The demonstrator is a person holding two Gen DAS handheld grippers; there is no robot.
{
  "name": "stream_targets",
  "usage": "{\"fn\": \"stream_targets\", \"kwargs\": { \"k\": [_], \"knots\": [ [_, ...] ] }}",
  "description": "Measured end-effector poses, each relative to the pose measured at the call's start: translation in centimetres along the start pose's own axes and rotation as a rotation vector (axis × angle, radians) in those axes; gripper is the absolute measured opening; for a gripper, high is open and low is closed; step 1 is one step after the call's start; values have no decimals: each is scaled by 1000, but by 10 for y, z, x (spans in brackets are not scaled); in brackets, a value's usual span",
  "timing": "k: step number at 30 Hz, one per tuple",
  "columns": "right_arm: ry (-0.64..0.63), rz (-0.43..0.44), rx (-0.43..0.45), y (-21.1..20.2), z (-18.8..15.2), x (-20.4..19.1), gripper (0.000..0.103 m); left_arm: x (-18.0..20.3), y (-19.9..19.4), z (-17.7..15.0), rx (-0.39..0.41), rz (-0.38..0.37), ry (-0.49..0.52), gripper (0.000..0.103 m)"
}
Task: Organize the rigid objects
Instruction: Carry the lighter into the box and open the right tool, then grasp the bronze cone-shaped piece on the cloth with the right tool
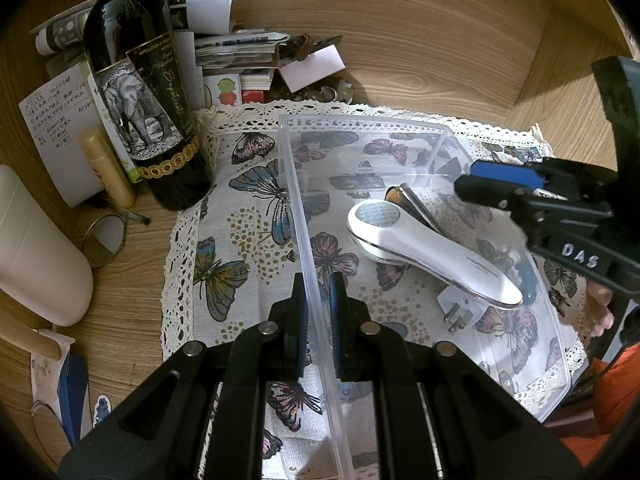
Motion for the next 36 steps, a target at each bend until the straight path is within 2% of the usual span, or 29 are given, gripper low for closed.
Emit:
{"fn": "stream_targets", "kwargs": {
  "k": [10, 19, 23, 28, 36],
  "knots": [
    [38, -36, 68, -30, 10, 20, 31, 0, 0, 0, 1, -1, 1, 9],
    [135, -110, 94, -38, 18, 67, 34, 0, 0, 0, 1, -1, 0, 9],
    [174, -124, 67, -27, 16, 87, 34, 1, -1, 0, 0, -3, -1, 9],
    [209, -109, -15, 6, 6, 104, 34, 2, -1, 0, -2, -5, -3, 9],
    [214, -88, -129, 46, -9, 113, 34, 1, -1, 1, -3, -8, -6, 9]
  ]
}}
Point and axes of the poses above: each gripper's, at about its wrist camera, not at the fingertips, and y roughly the way its jaws point, x to its right, z to its top, the point moved 8 cm from there along y, roughly the way its jaws point, and after that the axes turned 5 degrees about z, right-handed, at the moved point
